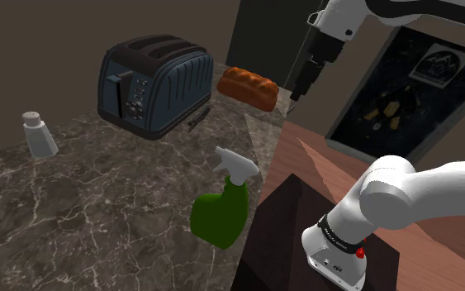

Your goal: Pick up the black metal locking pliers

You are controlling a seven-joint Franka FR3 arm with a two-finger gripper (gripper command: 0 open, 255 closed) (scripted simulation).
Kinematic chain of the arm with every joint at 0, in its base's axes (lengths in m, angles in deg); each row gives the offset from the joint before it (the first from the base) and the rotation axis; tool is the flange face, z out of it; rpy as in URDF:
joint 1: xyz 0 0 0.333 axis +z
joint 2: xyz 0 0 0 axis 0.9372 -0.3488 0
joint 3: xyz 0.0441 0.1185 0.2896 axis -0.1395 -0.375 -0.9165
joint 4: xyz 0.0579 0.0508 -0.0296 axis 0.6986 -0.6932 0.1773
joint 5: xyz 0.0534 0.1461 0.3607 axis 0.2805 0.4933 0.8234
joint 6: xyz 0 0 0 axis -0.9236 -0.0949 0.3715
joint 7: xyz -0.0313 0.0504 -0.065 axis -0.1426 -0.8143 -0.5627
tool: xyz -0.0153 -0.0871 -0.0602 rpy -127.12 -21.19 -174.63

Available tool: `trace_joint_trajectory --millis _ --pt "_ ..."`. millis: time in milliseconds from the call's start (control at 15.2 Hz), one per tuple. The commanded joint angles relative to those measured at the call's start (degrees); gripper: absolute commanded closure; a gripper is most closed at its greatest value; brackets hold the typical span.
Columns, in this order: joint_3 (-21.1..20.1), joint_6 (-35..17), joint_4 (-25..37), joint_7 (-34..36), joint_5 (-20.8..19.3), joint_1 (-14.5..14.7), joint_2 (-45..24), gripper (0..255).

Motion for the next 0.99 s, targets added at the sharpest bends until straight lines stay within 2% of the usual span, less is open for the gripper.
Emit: trace_joint_trajectory --millis 0,528,924 --pt "0.0 0.0 0.0 0.0 0.0 0.0 0.0 0" --pt "-10.86 -14.93 -2.29 26.16 7.4 -4.07 -8.79 0" --pt "-18.31 -25.85 0.79 45.63 8.83 -8.27 -19.62 0"
